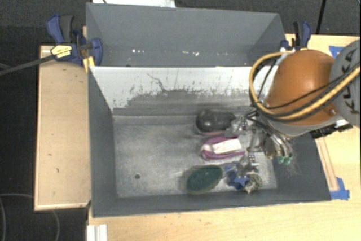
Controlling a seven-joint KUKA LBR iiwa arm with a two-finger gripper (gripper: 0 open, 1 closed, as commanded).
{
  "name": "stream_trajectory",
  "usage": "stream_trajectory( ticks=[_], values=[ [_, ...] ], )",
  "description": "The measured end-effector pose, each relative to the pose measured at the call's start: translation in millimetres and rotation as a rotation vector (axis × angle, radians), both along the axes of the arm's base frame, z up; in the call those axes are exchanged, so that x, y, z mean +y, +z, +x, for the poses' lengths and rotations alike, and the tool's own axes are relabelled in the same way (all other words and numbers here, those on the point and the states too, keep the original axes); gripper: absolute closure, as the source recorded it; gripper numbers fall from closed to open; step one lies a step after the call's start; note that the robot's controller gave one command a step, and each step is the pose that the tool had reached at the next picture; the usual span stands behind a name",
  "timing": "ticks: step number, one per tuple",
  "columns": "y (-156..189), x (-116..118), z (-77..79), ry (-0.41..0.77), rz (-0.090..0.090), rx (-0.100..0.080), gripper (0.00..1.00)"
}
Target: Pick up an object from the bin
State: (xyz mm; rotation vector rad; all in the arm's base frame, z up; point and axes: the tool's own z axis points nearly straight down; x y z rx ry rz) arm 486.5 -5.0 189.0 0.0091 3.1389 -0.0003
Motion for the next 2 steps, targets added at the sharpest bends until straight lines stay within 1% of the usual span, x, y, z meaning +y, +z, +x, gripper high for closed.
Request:
stream_trajectory(
  ticks=[1,2],
  values=[
    [-83,6,50.3,0.331,0.001,0.001,0.00],
    [-117,-25,72.7,0.747,-0.001,-0.009,0.00]
  ],
)
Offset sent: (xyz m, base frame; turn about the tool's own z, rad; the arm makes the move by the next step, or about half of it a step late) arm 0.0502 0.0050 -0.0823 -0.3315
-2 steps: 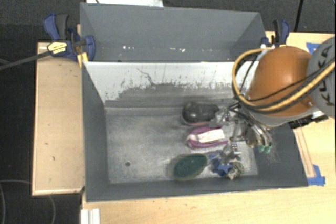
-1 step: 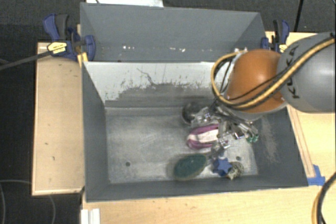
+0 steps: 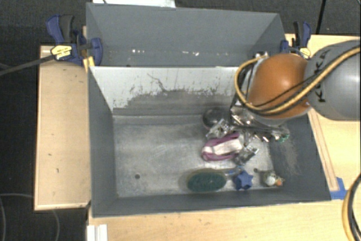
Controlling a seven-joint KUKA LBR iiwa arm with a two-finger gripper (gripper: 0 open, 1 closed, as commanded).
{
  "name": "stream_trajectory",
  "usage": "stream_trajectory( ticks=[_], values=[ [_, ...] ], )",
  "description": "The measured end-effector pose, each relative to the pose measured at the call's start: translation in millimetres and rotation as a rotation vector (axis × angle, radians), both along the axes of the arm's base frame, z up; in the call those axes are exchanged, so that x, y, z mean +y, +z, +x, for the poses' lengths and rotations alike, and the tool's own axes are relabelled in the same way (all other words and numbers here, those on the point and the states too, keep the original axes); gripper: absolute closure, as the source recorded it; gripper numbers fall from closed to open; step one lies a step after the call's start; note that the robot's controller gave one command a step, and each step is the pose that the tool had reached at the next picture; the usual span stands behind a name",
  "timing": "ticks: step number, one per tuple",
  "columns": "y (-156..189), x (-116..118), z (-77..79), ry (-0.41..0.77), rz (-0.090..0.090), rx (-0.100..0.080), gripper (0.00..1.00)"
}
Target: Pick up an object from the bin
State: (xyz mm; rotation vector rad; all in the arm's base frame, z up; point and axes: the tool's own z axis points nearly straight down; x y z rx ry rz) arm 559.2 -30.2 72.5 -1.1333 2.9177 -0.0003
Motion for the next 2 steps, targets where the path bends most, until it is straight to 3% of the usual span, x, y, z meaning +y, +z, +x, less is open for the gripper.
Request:
stream_trajectory(
  ticks=[1,2],
  values=[
    [2,0,1.9,-0.005,0.000,-0.005,1.00],
    [133,-36,3.8,0.042,-0.005,0.002,1.00]
  ],
)
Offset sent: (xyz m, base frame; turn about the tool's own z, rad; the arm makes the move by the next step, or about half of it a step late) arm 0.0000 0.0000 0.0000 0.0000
